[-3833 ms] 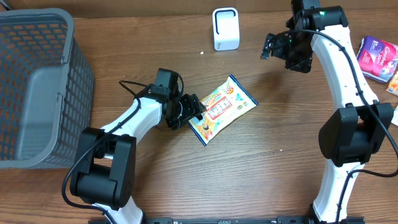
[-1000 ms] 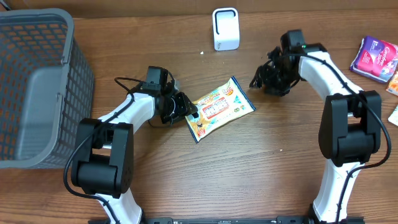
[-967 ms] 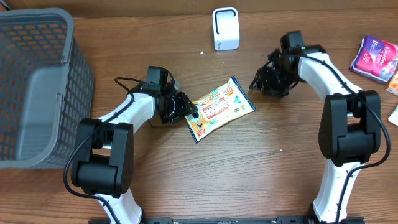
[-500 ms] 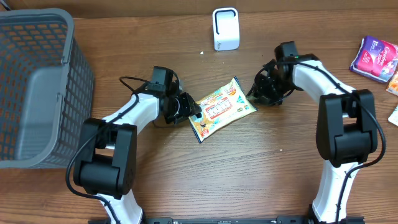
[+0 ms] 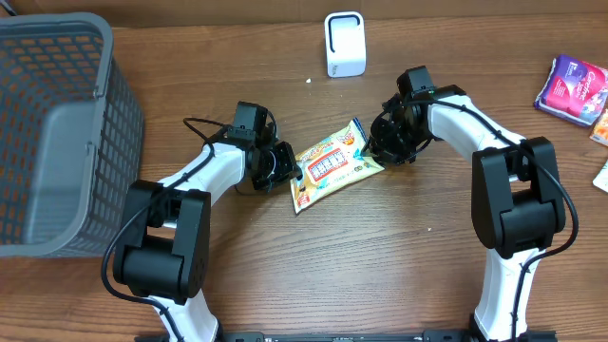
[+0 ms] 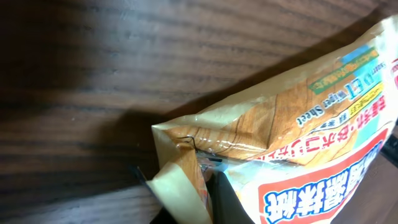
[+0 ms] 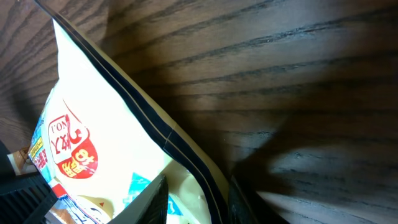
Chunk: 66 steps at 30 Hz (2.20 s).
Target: Scan the item barcode
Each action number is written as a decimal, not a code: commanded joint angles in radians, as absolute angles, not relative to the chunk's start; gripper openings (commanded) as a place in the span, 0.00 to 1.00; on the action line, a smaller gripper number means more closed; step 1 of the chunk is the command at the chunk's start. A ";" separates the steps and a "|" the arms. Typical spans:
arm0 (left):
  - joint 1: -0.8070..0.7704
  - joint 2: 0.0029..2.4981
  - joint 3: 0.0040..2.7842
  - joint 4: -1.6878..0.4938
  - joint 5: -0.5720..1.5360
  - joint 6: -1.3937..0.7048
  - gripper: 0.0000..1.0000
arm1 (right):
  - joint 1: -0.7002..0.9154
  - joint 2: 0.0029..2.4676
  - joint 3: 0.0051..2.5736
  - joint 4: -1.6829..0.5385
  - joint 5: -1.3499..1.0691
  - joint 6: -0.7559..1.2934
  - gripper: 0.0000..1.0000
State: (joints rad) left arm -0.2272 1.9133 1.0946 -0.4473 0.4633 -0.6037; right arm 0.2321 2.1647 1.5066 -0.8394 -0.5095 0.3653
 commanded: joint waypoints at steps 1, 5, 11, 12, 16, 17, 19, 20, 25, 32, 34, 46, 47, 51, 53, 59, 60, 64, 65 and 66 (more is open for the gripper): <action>-0.231 1.901 1.130 -0.495 0.463 -0.571 0.04 | 0.240 2.155 1.492 -0.839 -0.509 0.363 0.39; -0.205 1.881 1.232 -0.623 0.449 -0.522 0.04 | 0.240 2.155 1.492 -0.838 -0.498 0.359 0.49; -0.193 1.823 1.427 -0.834 0.286 -0.455 0.04 | 0.240 2.155 1.492 -0.826 -0.491 0.359 0.67; -0.194 1.815 1.450 -0.850 0.286 -0.442 0.04 | 0.240 2.155 1.492 -0.826 -0.491 0.359 0.69; -0.195 1.790 1.502 -0.899 0.260 -0.441 0.04 | 0.240 2.155 1.492 -0.824 -0.491 0.359 0.80; -0.195 1.789 1.505 -0.906 0.256 -0.443 0.04 | 0.240 2.155 1.492 -0.823 -0.491 0.359 0.80; -0.195 1.795 1.505 -0.956 0.216 -0.491 0.11 | 0.240 2.155 1.492 -0.822 -0.491 0.359 0.80; -0.195 1.800 1.505 -0.985 0.181 -0.515 0.25 | 0.240 2.155 1.492 -0.821 -0.492 0.359 0.80; -0.195 1.845 1.441 -1.000 0.141 -0.547 0.58 | 0.240 2.155 1.493 -0.813 -0.493 0.359 0.65; -0.195 1.936 1.266 -0.765 0.352 -0.538 0.74 | 0.255 2.155 1.493 -0.827 -0.503 0.360 0.60; -0.195 1.985 1.264 -0.719 0.396 -0.534 0.76 | 0.255 2.155 1.493 -0.827 -0.504 0.361 0.61; -0.195 2.185 1.264 -0.487 0.703 -0.520 0.63 | 0.255 2.155 1.492 -0.833 -0.520 0.360 0.60; -0.195 2.193 1.264 -0.477 0.708 -0.520 0.59 | 0.257 2.155 1.492 -0.835 -0.527 0.360 0.59; -0.198 2.198 1.264 -0.462 0.707 -0.521 0.36 | 0.277 2.155 1.492 -0.832 -0.526 0.360 0.59; -0.200 2.198 1.264 -0.462 0.706 -0.524 0.30 | 0.293 2.155 1.492 -0.825 -0.526 0.364 0.59; -0.203 2.197 1.265 -0.463 0.707 -0.524 0.04 | 0.315 2.155 1.492 -0.813 -0.525 0.363 0.59; -0.200 2.197 1.267 -0.471 0.707 -0.524 0.04 | 0.315 2.155 1.493 -0.815 -0.525 0.363 0.59; -0.182 2.179 1.284 -0.519 0.706 -0.522 0.04 | 0.298 2.154 1.525 -0.852 -0.523 0.313 0.60; -0.175 2.165 1.288 -0.530 0.706 -0.515 0.04 | 0.290 2.154 1.547 -0.878 -0.513 0.293 0.60; -0.168 2.149 1.291 -0.541 0.702 -0.506 0.04 | 0.283 2.154 1.570 -0.904 -0.496 0.279 0.60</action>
